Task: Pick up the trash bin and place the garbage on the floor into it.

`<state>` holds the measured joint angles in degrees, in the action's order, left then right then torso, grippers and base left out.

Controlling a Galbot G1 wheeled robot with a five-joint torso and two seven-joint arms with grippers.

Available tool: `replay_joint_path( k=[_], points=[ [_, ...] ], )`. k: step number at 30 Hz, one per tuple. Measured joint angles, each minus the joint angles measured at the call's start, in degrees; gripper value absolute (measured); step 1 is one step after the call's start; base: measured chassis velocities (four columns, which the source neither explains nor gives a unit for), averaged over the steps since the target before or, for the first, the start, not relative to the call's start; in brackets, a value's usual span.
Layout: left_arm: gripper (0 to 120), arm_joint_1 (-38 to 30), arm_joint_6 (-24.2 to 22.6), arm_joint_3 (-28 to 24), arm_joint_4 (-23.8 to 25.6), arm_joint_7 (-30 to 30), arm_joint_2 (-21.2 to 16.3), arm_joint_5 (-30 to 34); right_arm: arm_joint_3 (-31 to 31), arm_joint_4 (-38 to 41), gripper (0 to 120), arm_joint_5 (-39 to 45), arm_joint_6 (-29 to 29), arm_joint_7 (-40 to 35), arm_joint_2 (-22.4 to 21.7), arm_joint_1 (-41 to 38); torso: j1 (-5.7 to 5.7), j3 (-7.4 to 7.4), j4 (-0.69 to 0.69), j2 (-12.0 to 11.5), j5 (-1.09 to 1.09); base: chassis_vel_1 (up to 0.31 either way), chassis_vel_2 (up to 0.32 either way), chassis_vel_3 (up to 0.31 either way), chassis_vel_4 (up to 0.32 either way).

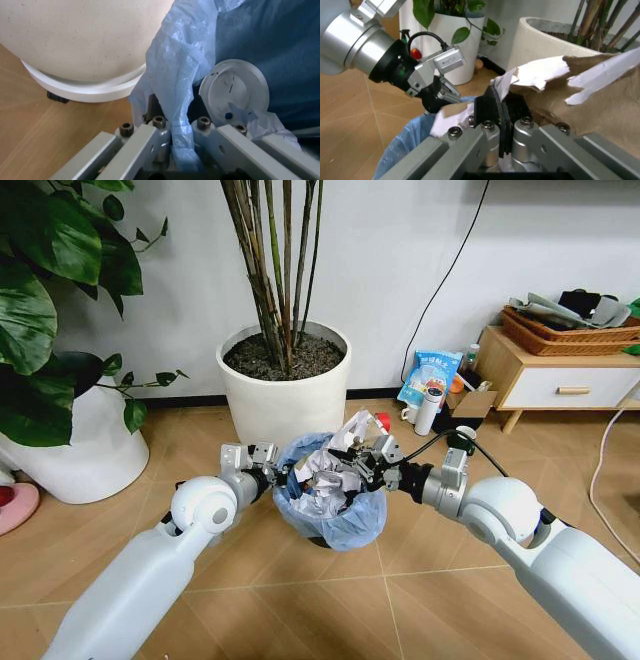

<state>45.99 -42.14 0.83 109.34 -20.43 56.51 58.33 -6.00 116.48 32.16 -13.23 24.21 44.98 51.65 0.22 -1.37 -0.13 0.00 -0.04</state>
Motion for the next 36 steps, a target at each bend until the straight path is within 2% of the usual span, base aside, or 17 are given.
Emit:
replay_joint_path(
  k=[7, 9, 12, 15, 17, 20, 22, 25, 26, 29, 30, 32, 36],
  points=[
    [0, 0.3, 0.0, 0.1, 0.1, 0.0, 0.0, -0.1, 0.2, 0.2, 1, 0.3, -0.9, 0.6, -0.1, 0.2, 0.0, 0.0, 0.0, 0.0, 0.0, 0.0, 0.0, 0.0, 0.0],
    [0, 0.4, 0.0, 0.3, 0.1, 0.0, -0.1, -0.1, 0.3, 0.2, 12, 0.5, -0.9, 0.3, -0.1, 0.3, 0.0, 0.0, 0.0, 0.0, 0.0, 0.0, 0.0, 0.0, 0.0],
    [0, 0.5, 0.0, 0.4, 0.2, 0.0, -0.2, -0.1, 0.4, 0.2, 18, 0.7, -0.9, 0.1, -0.1, 0.4, 0.0, 0.0, 0.0, 0.0, 0.0, 0.0, 0.0, 0.0, 0.0],
    [0, 0.7, 0.0, 0.7, 0.3, 0.0, -0.3, -0.1, 0.5, 0.0, 34, 0.8, -1.1, -0.1, 0.0, 0.5, 0.0, 0.0, 0.0, 0.0, 0.0, 0.0, 0.0, 0.0, 0.0],
    [0, 0.7, 0.0, 0.8, 0.3, 0.0, -0.3, -0.1, 0.5, -0.1, 38, 0.8, -1.2, -0.1, -0.1, 0.6, 0.0, 0.0, 0.0, 0.0, 0.0, 0.0, 0.0, 0.0, 0.0],
    [0, 0.7, 0.0, 0.9, 0.3, 0.1, -0.3, -0.1, 0.5, -0.9, 52, 1.1, -1.6, -0.2, -0.3, 1.2, 0.0, 0.0, 0.0, 0.0, 0.0, 0.0, 0.0, 0.0, 0.0],
    [0, 0.7, 0.0, 0.9, 0.3, 0.1, -0.3, -0.1, 0.5, -1.1, 56, 1.1, -1.7, -0.2, -0.4, 1.5, 0.0, 0.0, 0.0, 0.0, 0.0, 0.0, 0.0, 0.0, 0.0],
    [0, 0.6, 0.0, 1.0, 0.1, 0.2, -0.3, -0.1, 0.2, -1.2, 71, 1.2, -1.8, -0.2, -1.0, 2.2, 0.0, 0.0, 0.0, 0.0, 0.0, 0.0, 0.0, 0.0, 0.0],
    [0, 0.6, 0.0, 1.0, 0.1, 0.2, -0.3, -0.1, 0.2, -1.2, 71, 1.2, -1.8, -0.2, -1.0, 2.2, 0.0, 0.0, 0.0, 0.0, 0.0, 0.0, 0.0, 0.0, 0.0],
    [0, 0.6, 0.0, 1.1, -0.3, 0.3, -0.1, -0.2, -0.2, -0.6, 84, 1.3, -1.7, -0.3, -1.5, 2.2, 0.0, 0.0, 0.0, 0.0, 0.0, 0.0, 0.0, 0.0, 0.0],
    [0, 0.6, 0.0, 1.1, -0.3, 0.3, -0.1, -0.2, -0.2, -0.6, 84, 1.3, -1.7, -0.3, -1.5, 2.2, 0.0, 0.0, 0.0, 0.0, 0.0, 0.0, 0.0, 0.0, 0.0],
    [0, 0.5, 0.0, 1.2, -0.6, 0.4, 0.0, -0.3, -0.5, 0.1, 94, 1.7, -1.6, -0.5, -2.1, 2.1, 0.0, 0.0, 0.0, 0.0, 0.0, 0.0, 0.0, 0.0, 0.0],
    [0, 0.4, 0.0, 1.6, -1.1, 1.0, 0.1, -0.9, -1.0, 0.8, 100, 2.1, -1.4, -0.8, -2.8, 2.2, 0.0, 0.0, 0.0, 0.0, 0.0, 0.0, 0.0, 0.0, 0.0]
  ],
)
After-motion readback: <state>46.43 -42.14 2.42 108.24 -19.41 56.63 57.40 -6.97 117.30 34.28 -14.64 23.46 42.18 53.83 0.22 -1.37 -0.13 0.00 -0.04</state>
